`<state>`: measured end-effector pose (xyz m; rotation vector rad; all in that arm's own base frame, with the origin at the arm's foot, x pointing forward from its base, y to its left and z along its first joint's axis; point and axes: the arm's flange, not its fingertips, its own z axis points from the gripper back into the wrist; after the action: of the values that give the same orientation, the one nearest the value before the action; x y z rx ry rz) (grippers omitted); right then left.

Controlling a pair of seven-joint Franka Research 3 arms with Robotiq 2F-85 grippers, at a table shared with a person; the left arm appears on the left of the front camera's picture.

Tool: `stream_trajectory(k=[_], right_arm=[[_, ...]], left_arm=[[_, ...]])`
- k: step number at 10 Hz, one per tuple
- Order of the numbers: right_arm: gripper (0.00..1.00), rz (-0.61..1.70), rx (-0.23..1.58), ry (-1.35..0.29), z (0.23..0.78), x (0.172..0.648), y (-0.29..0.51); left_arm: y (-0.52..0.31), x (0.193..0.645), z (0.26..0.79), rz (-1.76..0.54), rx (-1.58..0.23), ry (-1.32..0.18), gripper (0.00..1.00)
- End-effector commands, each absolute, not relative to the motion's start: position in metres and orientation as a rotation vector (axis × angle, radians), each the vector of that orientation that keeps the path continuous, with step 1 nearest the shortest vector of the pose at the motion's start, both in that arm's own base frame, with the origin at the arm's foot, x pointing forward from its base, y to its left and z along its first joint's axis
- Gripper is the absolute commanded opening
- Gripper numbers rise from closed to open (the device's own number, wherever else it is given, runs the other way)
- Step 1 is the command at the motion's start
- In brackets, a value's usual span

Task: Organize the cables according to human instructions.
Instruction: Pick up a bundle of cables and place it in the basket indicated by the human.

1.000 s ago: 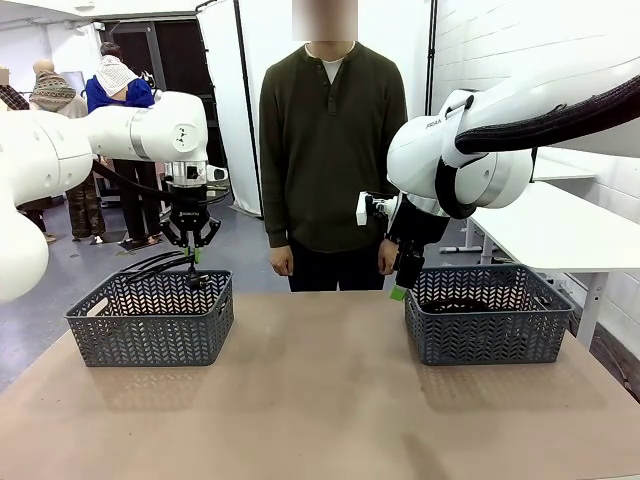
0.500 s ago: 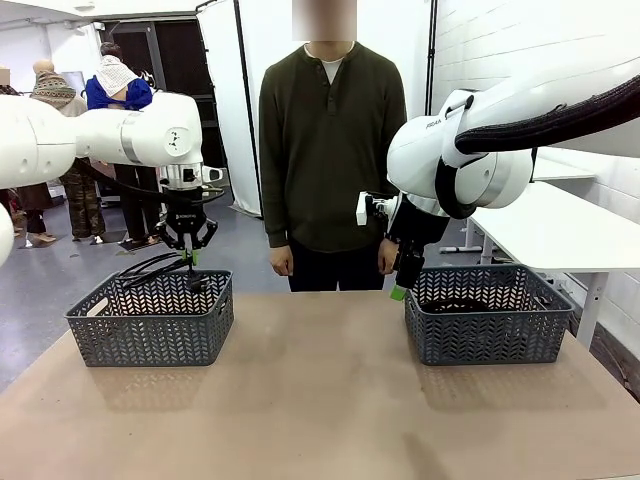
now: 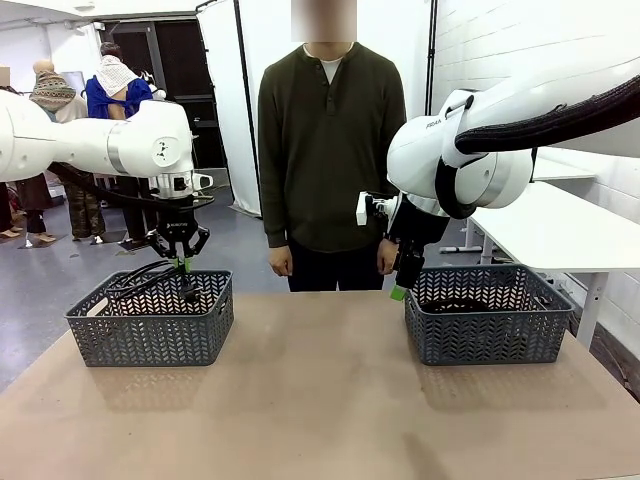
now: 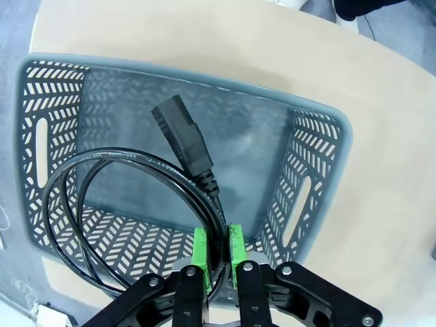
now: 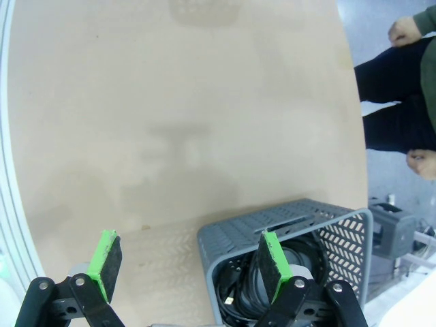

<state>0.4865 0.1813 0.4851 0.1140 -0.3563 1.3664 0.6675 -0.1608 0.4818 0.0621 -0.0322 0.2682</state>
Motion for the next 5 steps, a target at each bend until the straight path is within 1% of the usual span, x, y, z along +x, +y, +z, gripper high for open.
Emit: stream_trajectory(k=[1,5], right_arm=[[1.00,1.362,0.104,-0.353,0.4849,0.4865,0.1818],[1.00,1.362,0.104,-0.353,0.4849,0.4865,0.1818]], left_arm=[[-0.1564,0.6636,0.4765,0.316,0.033,-0.055,0.00],[-0.1563,0.6708,0.4722,0.337,0.005,-0.070,0.00]])
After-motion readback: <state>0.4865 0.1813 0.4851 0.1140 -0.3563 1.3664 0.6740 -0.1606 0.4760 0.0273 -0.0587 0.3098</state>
